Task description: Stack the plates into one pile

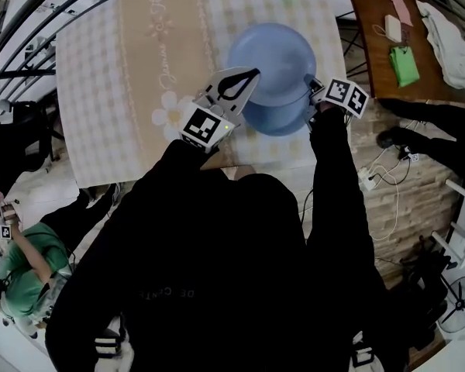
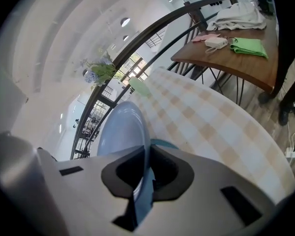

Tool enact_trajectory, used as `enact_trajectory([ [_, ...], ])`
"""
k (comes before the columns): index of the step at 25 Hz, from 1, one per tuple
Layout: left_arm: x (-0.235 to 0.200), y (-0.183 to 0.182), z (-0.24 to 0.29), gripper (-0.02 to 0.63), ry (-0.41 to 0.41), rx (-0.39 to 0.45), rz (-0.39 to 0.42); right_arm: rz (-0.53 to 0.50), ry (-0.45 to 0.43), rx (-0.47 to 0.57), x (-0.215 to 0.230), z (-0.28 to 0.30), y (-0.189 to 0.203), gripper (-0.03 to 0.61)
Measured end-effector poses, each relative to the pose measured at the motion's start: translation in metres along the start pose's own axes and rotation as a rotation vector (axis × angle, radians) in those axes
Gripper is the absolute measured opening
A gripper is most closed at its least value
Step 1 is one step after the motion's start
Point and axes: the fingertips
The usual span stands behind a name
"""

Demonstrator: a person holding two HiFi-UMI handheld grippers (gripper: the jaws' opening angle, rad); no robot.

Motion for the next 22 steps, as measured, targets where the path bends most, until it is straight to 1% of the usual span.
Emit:
enact_trajectory([
  [8,0.014,0.002,-0.001,0.021,0.012,-0.003,0.008,0.026,0.0,-0.038,0.018,-0.025,0.038,0.025],
  [12,0.017,0.002,-0.004,0.021,0.011,-0.006,0.01,0.036,0.015,-0.064,0.03,-0.032,0.056,0.026],
  [17,0.02,0.002,-0.008,0.021,0.009,-0.01,0.015,0.036,0.049,-0.102,0.05,-0.038,0.07,0.029],
  [22,0.024,0.004,-0.011,0.021,0.008,-0.017,0.017,0.028,0.059,-0.154,0.06,-0.036,0.083,0.031],
])
Point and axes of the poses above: the fingertips, and each gripper's own axes: z forward along the fingers, x to its right, y out of its underside, and after that the axes turned 11 degrees about -y, right-handed
